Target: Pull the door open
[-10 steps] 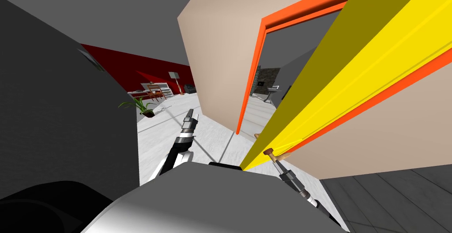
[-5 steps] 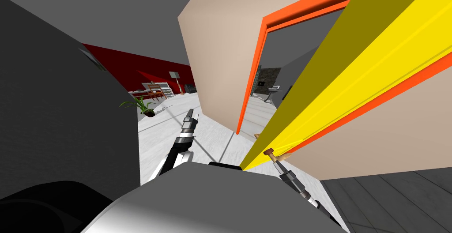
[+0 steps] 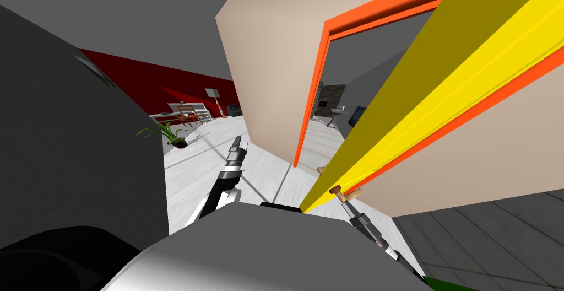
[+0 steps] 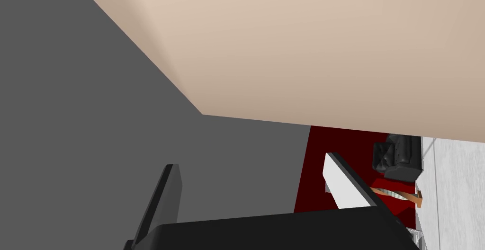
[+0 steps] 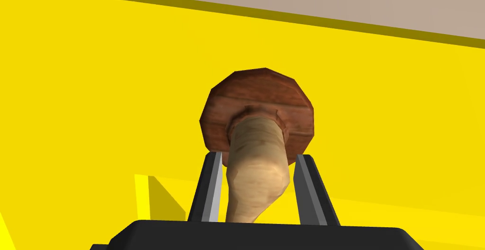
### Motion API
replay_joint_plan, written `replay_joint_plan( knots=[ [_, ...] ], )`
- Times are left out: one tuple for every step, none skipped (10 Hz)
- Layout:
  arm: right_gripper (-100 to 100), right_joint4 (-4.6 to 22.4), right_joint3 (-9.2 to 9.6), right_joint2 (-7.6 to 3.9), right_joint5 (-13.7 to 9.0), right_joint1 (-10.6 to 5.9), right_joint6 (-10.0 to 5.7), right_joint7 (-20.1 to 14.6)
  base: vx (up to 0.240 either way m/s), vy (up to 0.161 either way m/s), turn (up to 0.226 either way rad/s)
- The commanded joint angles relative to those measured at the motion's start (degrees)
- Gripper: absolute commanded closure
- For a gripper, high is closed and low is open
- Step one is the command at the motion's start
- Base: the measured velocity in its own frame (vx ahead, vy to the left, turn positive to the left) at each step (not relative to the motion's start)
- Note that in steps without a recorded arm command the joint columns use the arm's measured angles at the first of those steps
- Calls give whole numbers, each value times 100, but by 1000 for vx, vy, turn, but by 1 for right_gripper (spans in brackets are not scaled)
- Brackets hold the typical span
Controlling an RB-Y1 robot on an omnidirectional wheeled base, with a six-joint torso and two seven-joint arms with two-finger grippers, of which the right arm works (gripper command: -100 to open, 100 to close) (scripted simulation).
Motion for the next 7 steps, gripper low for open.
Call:
replay_joint_plan(
  knots=[
    [100,37,36,19,24,61,-53,10,-29,-3,-57],
    [100,37,36,19,24,61,-53,10,-20,-16,39],
    [100,37,36,19,24,61,-53,10,-8,-7,19],
    [100,37,36,19,24,61,-53,10,0,0,0],
    [100,37,36,19,24,61,-53,10,-13,-1,-24],
    [-100,185,46,43,14,38,-163,-4,22,34,-134],
    [-100,234,52,53,10,43,-206,-6,46,50,-166]
  ],
)
